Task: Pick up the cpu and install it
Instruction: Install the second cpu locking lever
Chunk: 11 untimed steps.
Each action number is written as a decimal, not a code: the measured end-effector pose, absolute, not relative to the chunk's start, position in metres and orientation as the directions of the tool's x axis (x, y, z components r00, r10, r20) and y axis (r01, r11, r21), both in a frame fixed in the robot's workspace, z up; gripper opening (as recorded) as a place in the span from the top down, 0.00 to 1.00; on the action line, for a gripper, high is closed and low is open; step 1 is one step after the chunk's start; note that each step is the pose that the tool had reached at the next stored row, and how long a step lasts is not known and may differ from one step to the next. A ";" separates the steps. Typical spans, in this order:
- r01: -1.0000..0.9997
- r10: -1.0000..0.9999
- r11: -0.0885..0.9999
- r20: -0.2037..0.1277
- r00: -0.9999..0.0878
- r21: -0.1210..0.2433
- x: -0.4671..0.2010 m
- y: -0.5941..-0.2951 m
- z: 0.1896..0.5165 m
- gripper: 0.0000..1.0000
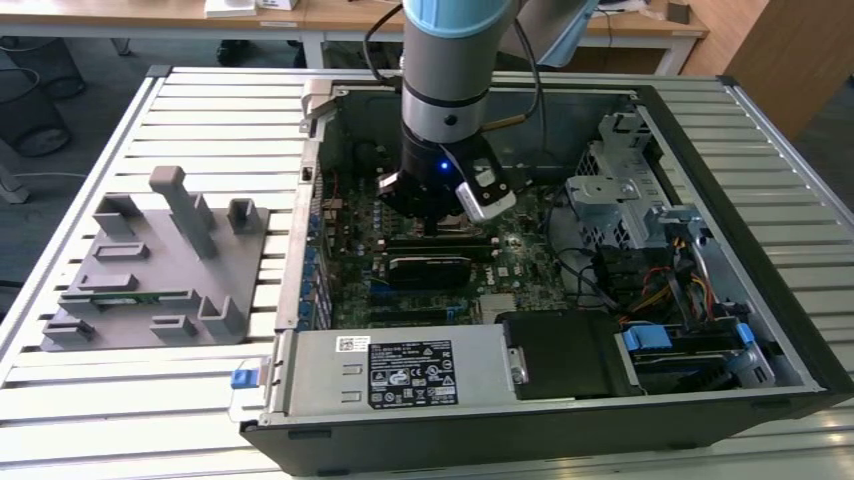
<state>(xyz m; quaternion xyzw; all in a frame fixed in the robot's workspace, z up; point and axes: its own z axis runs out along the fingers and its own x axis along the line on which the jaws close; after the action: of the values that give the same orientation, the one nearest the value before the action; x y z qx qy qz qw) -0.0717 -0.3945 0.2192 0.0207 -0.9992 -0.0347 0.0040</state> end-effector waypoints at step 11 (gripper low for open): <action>-0.040 -0.040 0.994 0.005 -0.999 0.100 -0.075 -0.403 0.218 0.89</action>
<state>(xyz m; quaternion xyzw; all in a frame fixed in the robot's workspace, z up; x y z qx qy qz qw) -0.0745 -0.4029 0.2177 0.0201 -0.9985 -0.0498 0.0036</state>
